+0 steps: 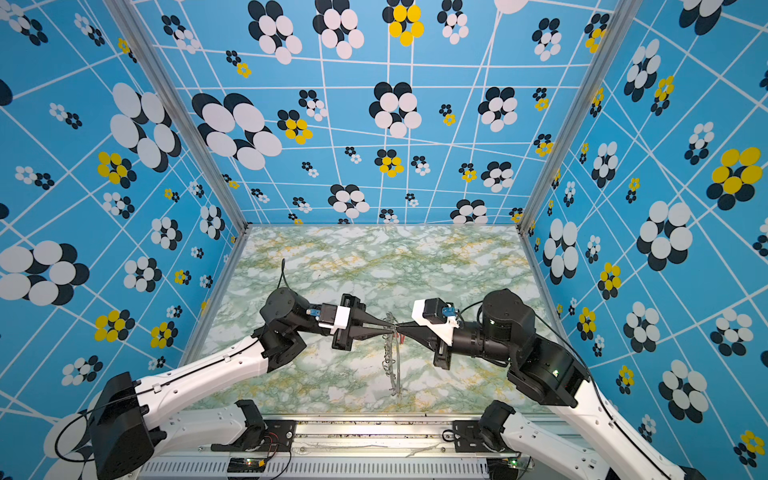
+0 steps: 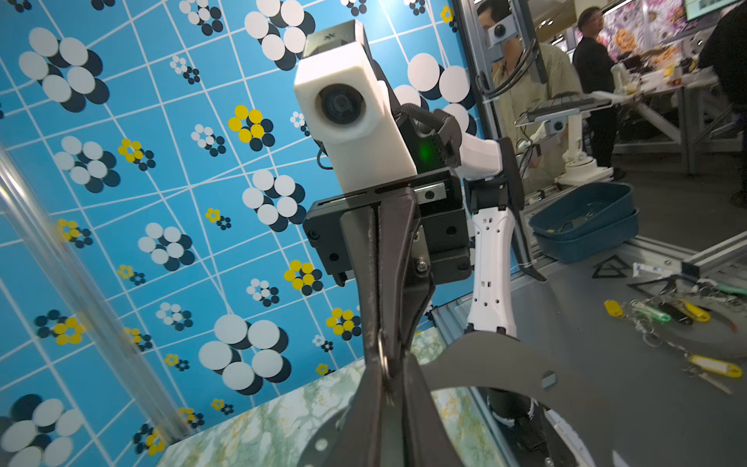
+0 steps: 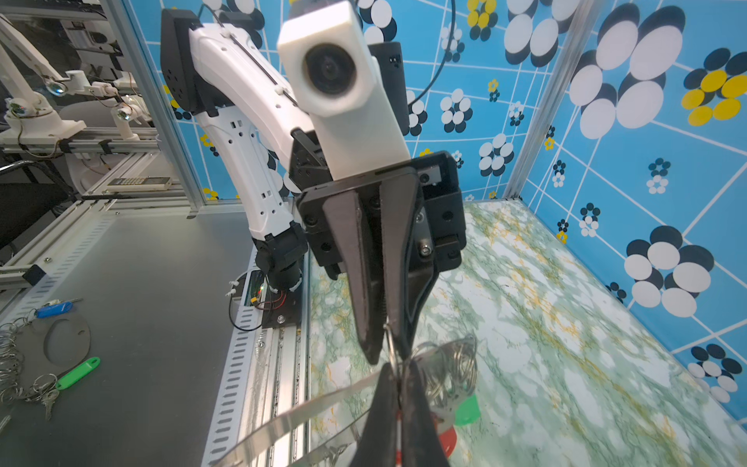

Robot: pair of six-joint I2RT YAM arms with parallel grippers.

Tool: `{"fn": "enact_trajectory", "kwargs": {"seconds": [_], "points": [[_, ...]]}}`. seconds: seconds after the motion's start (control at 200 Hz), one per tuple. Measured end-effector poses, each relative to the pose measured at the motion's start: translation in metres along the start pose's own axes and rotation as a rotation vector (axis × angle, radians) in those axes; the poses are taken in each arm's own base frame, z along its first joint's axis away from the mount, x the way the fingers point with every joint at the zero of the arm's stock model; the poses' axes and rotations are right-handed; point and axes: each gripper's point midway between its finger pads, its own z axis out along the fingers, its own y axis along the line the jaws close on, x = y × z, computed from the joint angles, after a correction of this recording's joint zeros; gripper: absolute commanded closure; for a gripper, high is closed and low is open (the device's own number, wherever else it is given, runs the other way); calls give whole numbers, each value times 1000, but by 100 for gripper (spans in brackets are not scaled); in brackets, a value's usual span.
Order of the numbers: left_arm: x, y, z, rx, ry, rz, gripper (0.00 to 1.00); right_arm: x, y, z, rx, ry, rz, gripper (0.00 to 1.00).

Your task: Put the keys on the keyring

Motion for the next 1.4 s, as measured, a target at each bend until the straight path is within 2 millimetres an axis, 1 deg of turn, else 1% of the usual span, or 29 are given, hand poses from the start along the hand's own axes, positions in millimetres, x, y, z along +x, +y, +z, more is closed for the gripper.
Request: {"fn": "enact_trajectory", "kwargs": {"seconds": [0.145, 0.18, 0.205, 0.225, 0.295, 0.38, 0.46, 0.59, 0.655, 0.665, 0.7, 0.79, 1.014, 1.149, 1.284, 1.399], "points": [[9, 2, -2, -25, 76, -19, 61, 18, -4, 6, 8, 100, 26, 100], [11, 3, -3, -32, 94, -19, 58, 21, -5, 7, 11, 118, 29, 100], [11, 3, -3, -36, 104, -23, 58, 23, -6, 7, 12, 133, 30, 100], [12, 4, -4, -41, 115, -21, 53, 24, -6, 8, 13, 142, 31, 100], [16, 5, -4, -52, 147, -30, 47, 25, -8, 9, 20, 170, 29, 100], [21, 5, -5, -64, 187, -39, 43, 26, -9, 10, 24, 194, 21, 100], [27, 5, -5, -74, 225, -45, 42, 27, -9, 11, 27, 216, 11, 100], [36, 2, -4, -84, 270, -49, 54, 30, -11, 13, 33, 240, 2, 100], [39, 3, -5, -89, 284, -49, 56, 33, -11, 14, 35, 254, 1, 100], [39, 2, -5, -88, 285, -47, 59, 33, -11, 14, 35, 255, 0, 100], [40, 3, -6, -91, 291, -46, 62, 34, -11, 15, 37, 262, 1, 100], [40, 3, -6, -97, 295, -44, 67, 35, -11, 15, 40, 267, -1, 100], [36, 3, -6, -97, 293, -34, 85, 37, -13, 15, 47, 274, -12, 100], [35, 4, -6, -102, 294, -32, 88, 36, -11, 15, 44, 273, -16, 100], [32, 5, -4, -101, 294, -24, 88, 36, -11, 15, 44, 271, -16, 100], [33, 4, -4, -94, 298, -16, 84, 35, -11, 15, 41, 269, -16, 100]]}}
